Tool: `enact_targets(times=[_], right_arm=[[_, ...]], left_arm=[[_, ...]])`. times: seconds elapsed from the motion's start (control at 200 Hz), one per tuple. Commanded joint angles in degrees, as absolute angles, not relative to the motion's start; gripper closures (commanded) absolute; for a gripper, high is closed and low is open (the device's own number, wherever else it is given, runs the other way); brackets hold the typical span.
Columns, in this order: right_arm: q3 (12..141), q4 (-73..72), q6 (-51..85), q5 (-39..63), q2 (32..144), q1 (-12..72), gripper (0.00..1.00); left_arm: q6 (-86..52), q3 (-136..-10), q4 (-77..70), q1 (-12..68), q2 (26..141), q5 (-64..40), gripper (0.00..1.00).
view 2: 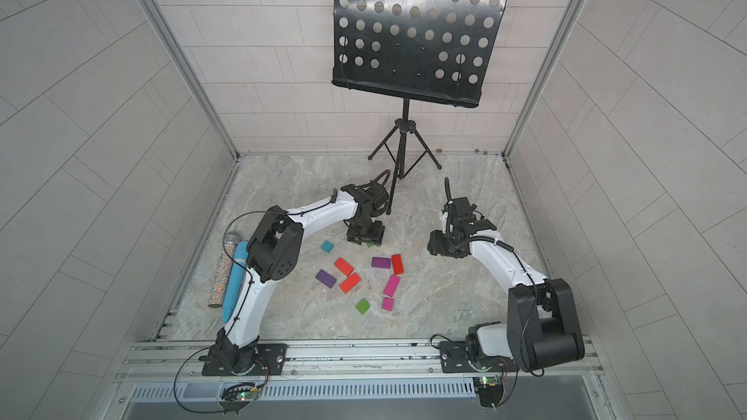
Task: Assemble the number 7 with building blocks
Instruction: Adjust the building block at the center of the board.
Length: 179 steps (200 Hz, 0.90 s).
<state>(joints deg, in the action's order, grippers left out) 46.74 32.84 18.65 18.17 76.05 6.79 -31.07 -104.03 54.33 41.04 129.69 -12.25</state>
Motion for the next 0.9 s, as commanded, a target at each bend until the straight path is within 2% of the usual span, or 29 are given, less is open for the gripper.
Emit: enact_targets(times=[0.0,0.095,0.52,0.711,0.891], right_arm=[[46.26,33.88,18.2,17.53,74.45,6.59,0.41],[46.27,33.84,18.13,17.42,74.47,6.67,0.41],[45.98,33.75,17.93,17.47,74.68,6.62,0.41],[45.97,33.74,17.86,17.31,75.1,6.61,0.4],[46.04,33.49,17.9,17.44,75.49,6.68,0.4]], left_arm=[[-32.26,-105.21,56.33,41.22,130.48,-11.34,0.3],[-32.56,-105.51,55.83,41.07,130.86,-11.62,0.38],[-33.28,-108.52,54.86,41.03,132.8,-12.47,0.38],[-31.22,-110.74,57.02,40.9,134.58,-13.6,0.46],[-31.38,-111.27,57.35,40.36,134.74,-12.97,0.48]])
